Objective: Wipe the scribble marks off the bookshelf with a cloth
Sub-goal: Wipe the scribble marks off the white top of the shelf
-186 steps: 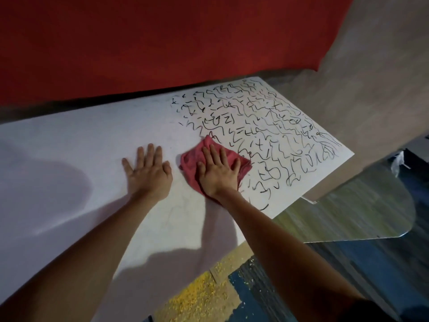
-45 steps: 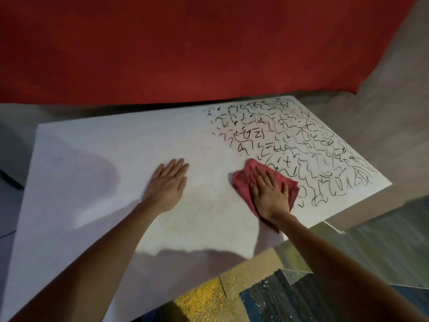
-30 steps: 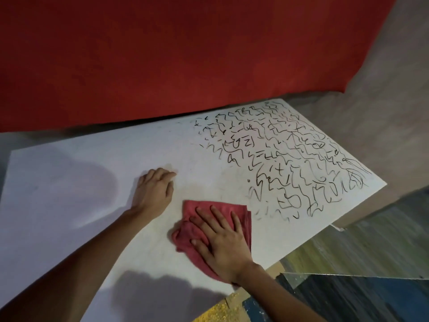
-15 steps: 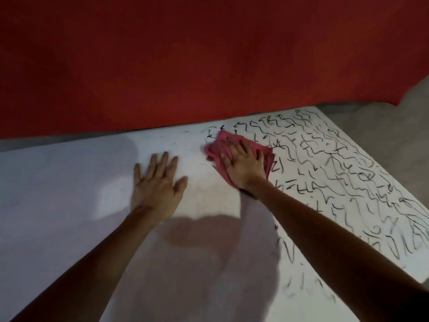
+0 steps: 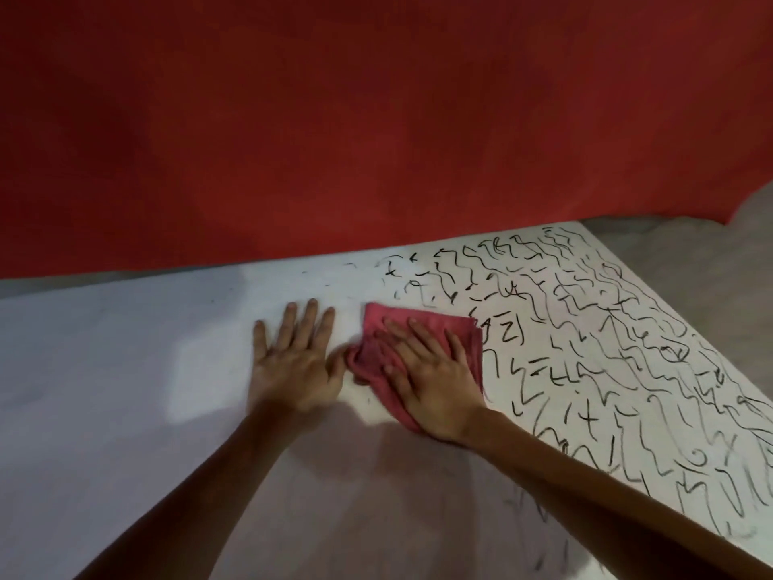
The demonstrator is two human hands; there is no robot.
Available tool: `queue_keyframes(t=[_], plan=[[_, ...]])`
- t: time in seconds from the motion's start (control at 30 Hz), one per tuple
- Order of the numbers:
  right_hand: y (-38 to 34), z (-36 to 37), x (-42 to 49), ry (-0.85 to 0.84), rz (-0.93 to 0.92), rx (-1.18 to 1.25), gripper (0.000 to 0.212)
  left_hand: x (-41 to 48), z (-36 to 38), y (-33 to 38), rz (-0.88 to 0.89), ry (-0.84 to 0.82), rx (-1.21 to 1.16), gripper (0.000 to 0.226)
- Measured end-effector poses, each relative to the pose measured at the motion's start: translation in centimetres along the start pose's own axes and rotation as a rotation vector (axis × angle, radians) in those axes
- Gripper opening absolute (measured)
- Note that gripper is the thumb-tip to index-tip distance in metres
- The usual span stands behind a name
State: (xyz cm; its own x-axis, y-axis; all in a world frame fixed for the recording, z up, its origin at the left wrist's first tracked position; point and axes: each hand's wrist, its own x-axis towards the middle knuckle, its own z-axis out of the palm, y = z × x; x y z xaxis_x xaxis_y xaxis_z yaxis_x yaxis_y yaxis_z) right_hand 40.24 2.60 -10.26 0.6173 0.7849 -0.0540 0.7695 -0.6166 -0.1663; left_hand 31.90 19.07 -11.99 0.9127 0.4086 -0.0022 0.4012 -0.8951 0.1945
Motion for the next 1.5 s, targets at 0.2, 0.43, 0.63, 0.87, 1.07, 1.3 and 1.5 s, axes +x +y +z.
queue_keyframes(t=[0.2, 0.43, 0.63, 0.87, 1.07, 1.3, 1.5], plan=[[3.1, -1.5, 9.4, 0.028, 0.087, -0.022, 0.059, 0.3, 0.5, -0.3, 0.041, 0.060, 0.020, 0.060], [2.6, -0.9, 12.7, 0.056, 0.273, 0.048, 0.050, 0.3, 0.2, 0.0, -0.014, -0.028, -0.019, 0.092], [0.2, 0.4, -0.9, 0.083, 0.046, 0.034, 0.078, 0.2, 0.1, 0.1, -0.020, -0.048, 0.015, 0.094], [2.7, -1.0, 8.3, 0.022, 0.123, -0.039, 0.061, 0.3, 0.3, -0.2, 0.054, 0.024, 0.013, 0.054], [2.2, -0.8, 11.7, 0.051, 0.274, -0.002, 0.051, 0.3, -0.2, 0.3, -0.052, -0.104, 0.011, 0.086], [1.2, -0.1, 0.5, 0.050, 0.024, 0.016, 0.081, 0.3, 0.1, 0.1, -0.026, -0.040, 0.012, 0.084], [5.8, -1.8, 11.4, 0.093, 0.269, -0.028, 0.050, 0.6, 0.6, -0.3, 0.052, 0.010, 0.022, 0.057]])
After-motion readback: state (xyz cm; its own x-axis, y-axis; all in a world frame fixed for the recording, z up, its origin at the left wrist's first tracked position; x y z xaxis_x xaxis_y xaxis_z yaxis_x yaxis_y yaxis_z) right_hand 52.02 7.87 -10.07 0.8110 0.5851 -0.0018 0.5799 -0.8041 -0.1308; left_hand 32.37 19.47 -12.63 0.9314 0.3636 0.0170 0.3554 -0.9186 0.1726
